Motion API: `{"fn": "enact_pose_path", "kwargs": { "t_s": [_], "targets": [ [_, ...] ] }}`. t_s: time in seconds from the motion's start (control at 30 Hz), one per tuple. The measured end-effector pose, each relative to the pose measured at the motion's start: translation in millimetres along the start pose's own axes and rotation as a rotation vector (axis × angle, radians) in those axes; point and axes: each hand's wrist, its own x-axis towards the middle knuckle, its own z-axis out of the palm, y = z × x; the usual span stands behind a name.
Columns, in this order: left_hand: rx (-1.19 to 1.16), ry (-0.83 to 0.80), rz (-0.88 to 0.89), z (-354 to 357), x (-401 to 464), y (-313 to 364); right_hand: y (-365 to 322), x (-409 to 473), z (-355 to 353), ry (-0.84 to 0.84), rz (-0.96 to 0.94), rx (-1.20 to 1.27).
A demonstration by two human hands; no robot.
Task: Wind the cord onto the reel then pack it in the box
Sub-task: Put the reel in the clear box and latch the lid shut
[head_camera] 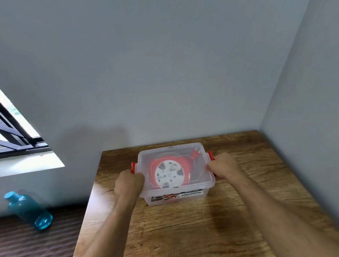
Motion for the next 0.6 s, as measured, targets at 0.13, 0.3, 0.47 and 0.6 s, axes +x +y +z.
{"fn": "enact_pose_path", "kwargs": {
  "t_s": [0.13, 0.3, 0.47, 0.6],
  "targets": [
    [0.112, 0.041, 0.042, 3, -5, -1, -5, -4, 2, 0.079, -0.01, -0.104],
    [0.173, 0.057, 0.04, -1, -7, 7, -7, -5, 7, 0.161, 0.008, -0.163],
    [0.197, 0.121, 0.11, 2, -25, 16, -8, -4, 8, 0.202, -0.002, -0.231],
    [0.227, 0.101, 0.152, 2, -27, 11, -9, -3, 8, 0.223, 0.002, -0.283]
  ]
}}
